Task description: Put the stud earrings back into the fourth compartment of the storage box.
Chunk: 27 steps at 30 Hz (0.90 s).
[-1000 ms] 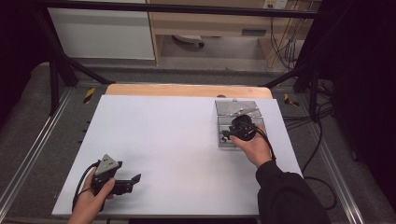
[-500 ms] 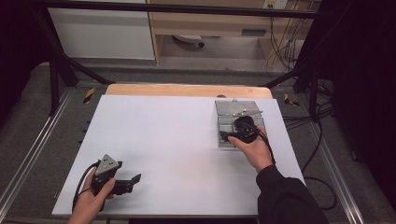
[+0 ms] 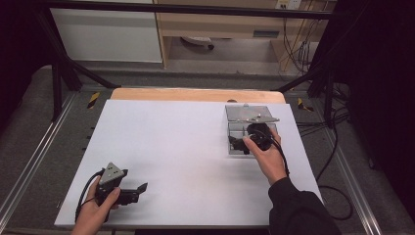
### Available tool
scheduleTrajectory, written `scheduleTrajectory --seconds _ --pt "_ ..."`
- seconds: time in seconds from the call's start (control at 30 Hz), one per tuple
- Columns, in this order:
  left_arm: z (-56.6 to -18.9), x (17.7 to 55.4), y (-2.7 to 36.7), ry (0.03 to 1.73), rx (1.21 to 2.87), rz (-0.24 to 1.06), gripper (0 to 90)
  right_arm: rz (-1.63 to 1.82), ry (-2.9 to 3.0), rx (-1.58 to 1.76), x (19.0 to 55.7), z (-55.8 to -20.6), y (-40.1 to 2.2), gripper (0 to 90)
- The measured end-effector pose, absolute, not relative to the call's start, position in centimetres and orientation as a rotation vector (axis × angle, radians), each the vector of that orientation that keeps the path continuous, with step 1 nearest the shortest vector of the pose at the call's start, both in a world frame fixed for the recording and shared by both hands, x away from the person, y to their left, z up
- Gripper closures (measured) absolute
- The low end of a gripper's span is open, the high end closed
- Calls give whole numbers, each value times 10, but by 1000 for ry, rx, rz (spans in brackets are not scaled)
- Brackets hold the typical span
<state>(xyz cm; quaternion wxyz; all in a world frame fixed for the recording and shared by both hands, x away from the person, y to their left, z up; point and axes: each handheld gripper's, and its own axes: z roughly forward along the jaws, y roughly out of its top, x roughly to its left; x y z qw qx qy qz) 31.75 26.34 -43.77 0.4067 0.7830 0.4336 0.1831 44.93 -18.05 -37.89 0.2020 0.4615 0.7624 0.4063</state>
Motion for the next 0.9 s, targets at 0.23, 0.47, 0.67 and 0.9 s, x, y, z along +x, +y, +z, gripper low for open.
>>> scheduleTrajectory --seconds 0.23,0.47,0.67,0.9 --pt "-437 316 265 1106 1965 471 95 1235 2039 1251 441 -370 -193 87" --pt "-437 315 267 1116 1940 469 95 1352 1958 1182 427 -365 -208 84" --pt "-436 315 270 1129 1912 460 95 1391 1913 1164 415 -366 -221 48" --pt "-435 315 273 1144 1887 465 95 1416 1865 1191 401 -372 -239 48"
